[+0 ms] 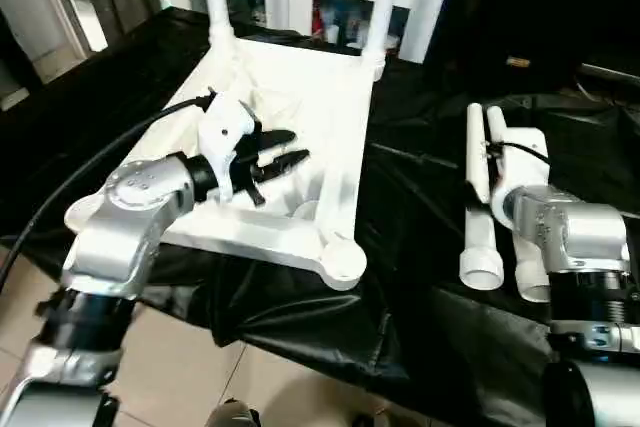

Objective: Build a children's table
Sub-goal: Pick table leg

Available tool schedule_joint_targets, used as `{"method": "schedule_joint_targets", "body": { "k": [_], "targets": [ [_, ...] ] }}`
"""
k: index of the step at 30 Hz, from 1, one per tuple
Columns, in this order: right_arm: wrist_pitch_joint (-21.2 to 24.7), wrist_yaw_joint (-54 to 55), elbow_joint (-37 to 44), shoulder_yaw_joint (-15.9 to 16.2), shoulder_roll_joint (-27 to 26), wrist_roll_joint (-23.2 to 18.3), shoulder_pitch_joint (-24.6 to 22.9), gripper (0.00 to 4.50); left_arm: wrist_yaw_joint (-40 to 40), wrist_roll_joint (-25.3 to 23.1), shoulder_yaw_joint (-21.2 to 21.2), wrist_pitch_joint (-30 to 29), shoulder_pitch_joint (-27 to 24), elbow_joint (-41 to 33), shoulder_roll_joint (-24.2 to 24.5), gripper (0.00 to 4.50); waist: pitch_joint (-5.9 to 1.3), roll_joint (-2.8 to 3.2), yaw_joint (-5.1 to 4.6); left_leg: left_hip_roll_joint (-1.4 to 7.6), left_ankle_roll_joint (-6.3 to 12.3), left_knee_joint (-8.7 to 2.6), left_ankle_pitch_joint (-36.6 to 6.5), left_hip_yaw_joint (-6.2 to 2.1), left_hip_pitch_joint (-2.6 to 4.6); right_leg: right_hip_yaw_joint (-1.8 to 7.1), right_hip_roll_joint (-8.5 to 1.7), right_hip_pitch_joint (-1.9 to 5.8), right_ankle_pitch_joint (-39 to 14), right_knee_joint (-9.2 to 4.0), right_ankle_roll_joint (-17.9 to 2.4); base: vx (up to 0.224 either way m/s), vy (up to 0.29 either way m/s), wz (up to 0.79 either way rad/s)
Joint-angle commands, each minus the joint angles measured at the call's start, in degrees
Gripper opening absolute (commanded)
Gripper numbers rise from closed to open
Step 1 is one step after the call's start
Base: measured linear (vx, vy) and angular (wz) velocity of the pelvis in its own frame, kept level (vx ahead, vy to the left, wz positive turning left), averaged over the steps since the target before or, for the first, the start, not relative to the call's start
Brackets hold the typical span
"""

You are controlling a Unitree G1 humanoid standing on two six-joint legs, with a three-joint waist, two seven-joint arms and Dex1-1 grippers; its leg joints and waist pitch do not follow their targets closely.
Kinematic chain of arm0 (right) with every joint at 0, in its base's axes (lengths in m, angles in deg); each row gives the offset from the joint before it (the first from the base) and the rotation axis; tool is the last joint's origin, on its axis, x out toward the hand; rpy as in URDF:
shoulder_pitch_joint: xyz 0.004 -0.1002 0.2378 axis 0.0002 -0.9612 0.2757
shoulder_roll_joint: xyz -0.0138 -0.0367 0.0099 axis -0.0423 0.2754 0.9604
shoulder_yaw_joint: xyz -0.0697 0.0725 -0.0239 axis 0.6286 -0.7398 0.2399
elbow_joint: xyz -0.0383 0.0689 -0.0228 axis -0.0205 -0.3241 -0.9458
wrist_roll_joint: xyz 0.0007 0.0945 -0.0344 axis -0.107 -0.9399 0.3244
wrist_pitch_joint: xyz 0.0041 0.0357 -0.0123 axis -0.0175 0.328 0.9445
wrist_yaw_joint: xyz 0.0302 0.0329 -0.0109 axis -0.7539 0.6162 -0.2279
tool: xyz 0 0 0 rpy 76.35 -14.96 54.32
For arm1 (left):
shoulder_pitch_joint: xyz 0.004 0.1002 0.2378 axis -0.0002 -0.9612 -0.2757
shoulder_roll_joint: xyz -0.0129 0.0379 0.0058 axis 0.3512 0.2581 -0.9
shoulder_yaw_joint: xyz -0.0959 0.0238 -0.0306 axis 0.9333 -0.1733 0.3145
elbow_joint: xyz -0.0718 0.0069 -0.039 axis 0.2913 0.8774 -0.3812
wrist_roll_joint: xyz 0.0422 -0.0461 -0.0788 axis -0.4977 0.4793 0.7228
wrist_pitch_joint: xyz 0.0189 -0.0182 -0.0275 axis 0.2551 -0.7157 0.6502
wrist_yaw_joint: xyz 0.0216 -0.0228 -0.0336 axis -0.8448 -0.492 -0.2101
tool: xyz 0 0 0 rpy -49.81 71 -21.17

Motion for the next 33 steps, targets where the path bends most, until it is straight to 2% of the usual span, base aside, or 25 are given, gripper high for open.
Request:
{"method": "schedule_joint_targets", "body": {
  "k": [1,2,3,7,10,11,15,17,19,20,22,24,26,27,28,30,33],
  "targets": [
    [2.6,-0.5,-1.8,-0.6,-0.2,-1.3,1.4,4.43,2.0,1.5,-1.0,-2.6,-0.3,-3.2,1.0,1.81,-4.59,-0.07,0.22,0.29,-2.71,-3.55,-9.3,0.42,0.65,2.02,-2.51,3.05,-8.0,-3.71,-8.9,0.0,0.0,0.0],
    [2.8,-0.5,-1.9,-0.6,-0.2,-1.3,1.4,4.43,2.1,1.6,-1.0,-2.8,-0.3,-3.4,1.1,1.81,-4.52,0.06,0.21,0.25,-2.85,-3.56,-9.3,0.46,0.69,1.99,-2.41,2.96,-8.3,-3.74,-9.1,0.0,0.0,0.0],
    [4.5,-0.7,-2.4,-0.1,-0.4,-1.3,1.8,4.43,2.7,2.6,-1.2,-4.6,-0.7,-5.2,1.8,1.81,-4.5,-0.18,0.21,0.24,-2.81,-3.53,-9.4,0.57,0.73,2.03,-2.37,2.91,-8.5,-3.86,-9.0,0.0,0.0,0.0],
    [7.2,-1.8,-3.2,-0.3,-1.6,-2.1,2.8,4.43,2.8,4.0,-1.2,-7.4,-1.2,-7.6,2.7,1.81,-4.4,-0.14,0.28,0.22,-3.43,-3.6,-10.1,0.48,0.74,2.05,-2.45,2.93,-10.8,-3.91,-8.2,0.0,0.0,0.0],
    [7.7,-2.0,-4.7,0.0,-1.6,-2.6,3.3,4.43,2.9,4.6,-1.0,-8.6,-1.0,-8.7,2.9,1.81,-4.45,-0.33,0.36,0.24,-3.67,-3.59,-10.1,0.47,0.76,2.03,-2.55,2.84,-12.1,-3.95,-7.5,0.0,0.0,0.0],
    [7.8,-2.0,-5.2,0.0,-1.7,-2.7,3.4,4.43,3.0,4.8,-0.8,-9.0,-0.9,-9.0,3.0,1.81,-4.42,-0.77,0.38,0.22,-3.61,-3.63,-9.8,0.52,0.63,2.01,-2.54,2.92,-12.2,-4.06,-7.2,0.0,0.0,0.0],
    [8.8,-3.5,-6.5,1.6,-2.1,-3.0,3.9,4.43,3.8,6.3,-0.5,-10.5,-0.7,-10.5,3.7,1.81,-4.41,-0.57,0.42,0.22,-3.82,-3.63,-9.7,0.46,0.66,1.97,-2.54,2.84,-12.5,-3.94,-6.9,0.0,0.0,0.0],
    [8.7,-4.1,-7.6,2.3,-2.3,-2.8,3.9,4.43,4.2,7.0,-0.8,-11.5,-0.5,-11.1,4.0,1.81,-4.48,-0.81,0.47,0.23,-3.85,-3.6,-9.1,0.46,0.62,1.95,-2.59,2.87,-12.1,-3.83,-6.8,0.0,0.0,0.0],
    [8.5,-4.3,-8.1,2.5,-2.3,-2.6,3.9,4.28,4.4,7.2,-1.0,-11.9,-0.4,-11.3,4.1,1.81,-4.53,-0.72,0.48,0.25,-3.99,-3.6,-8.9,0.46,0.66,1.96,-2.59,2.86,-11.7,-3.8,-6.7,0.0,0.0,0.0],
    [7.7,-4.6,-9.7,3.0,-2.3,-2.4,4.0,4.28,5.8,6.8,-2.4,-12.5,-0.1,-11.3,5.2,1.81,-4.57,-1.18,0.46,0.24,-4.04,-3.61,-8.7,0.48,0.63,1.92,-2.53,2.9,-11.1,-3.73,-6.7,0.0,0.0,0.0],
    [7.5,-4.6,-10.3,3.1,-2.3,-2.4,4.1,4.01,6.5,6.6,-2.9,-12.7,0.0,-11.3,5.8,1.81,-4.54,-0.93,0.42,0.25,-4.4,-3.68,-9.5,0.44,0.77,1.91,-2.48,2.69,-11.4,-3.8,-6.4,0.0,0.0,0.0],
    [7.2,-4.7,-10.8,3.3,-2.3,-2.4,4.2,3.9,7.6,6.5,-3.6,-13.1,0.2,-11.3,6.6,1.81,-4.59,-1.15,0.37,0.26,-4.79,-3.71,-10.5,0.39,0.85,1.86,-2.46,2.74,-11.9,-3.82,-6.3,0.0,0.0,0.0],
    [6.6,-5.1,-12.1,3.5,-1.8,-2.4,4.8,3.71,10.9,6.0,-6.1,-13.7,1.3,-11.2,9.2,1.81,-4.58,-1.38,0.53,0.27,-4.86,-3.73,-11.0,0.39,1.0,1.85,-2.5,2.6,-12.7,-3.95,-6.2,0.0,0.0,0.0],
    [6.4,-5.1,-12.4,3.4,-1.6,-2.4,4.9,3.56,12.2,5.9,-7.0,-14.2,1.7,-11.1,10.1,2.07,-4.62,-1.29,0.55,0.24,-4.93,-3.73,-11.0,0.33,1.01,1.84,-2.48,2.59,-12.8,-3.78,-6.2,0.0,0.0,0.0],
    [6.1,-5.1,-12.9,3.2,-1.4,-2.4,5.1,3.51,13.1,5.9,-7.8,-14.5,2.2,-11.0,10.8,2.14,-4.5,-1.52,0.45,0.26,-5.14,-3.78,-11.2,0.36,0.92,1.86,-2.45,2.63,-12.6,-3.79,-6.4,0.0,0.0,0.0],
    [5.6,-5.0,-13.4,2.9,-1.3,-2.3,5.2,3.37,14.1,5.9,-8.7,-15.0,2.9,-10.8,11.4,2.17,-4.54,-1.59,0.46,0.31,-5.31,-3.75,-11.1,0.37,0.92,1.86,-2.58,2.69,-12.9,-3.76,-6.6,0.0,0.0,0.0],
    [5.1,-4.9,-14.2,2.8,-1.2,-2.3,5.4,3.1,15.3,4.6,-10.2,-14.6,3.7,-10.0,12.2,2.52,-4.55,-1.44,0.38,0.28,-5.5,-3.71,-11.3,0.38,0.87,1.89,-2.56,2.7,-13.0,-3.86,-6.5,0.0,0.0,0.0]
  ]
}}
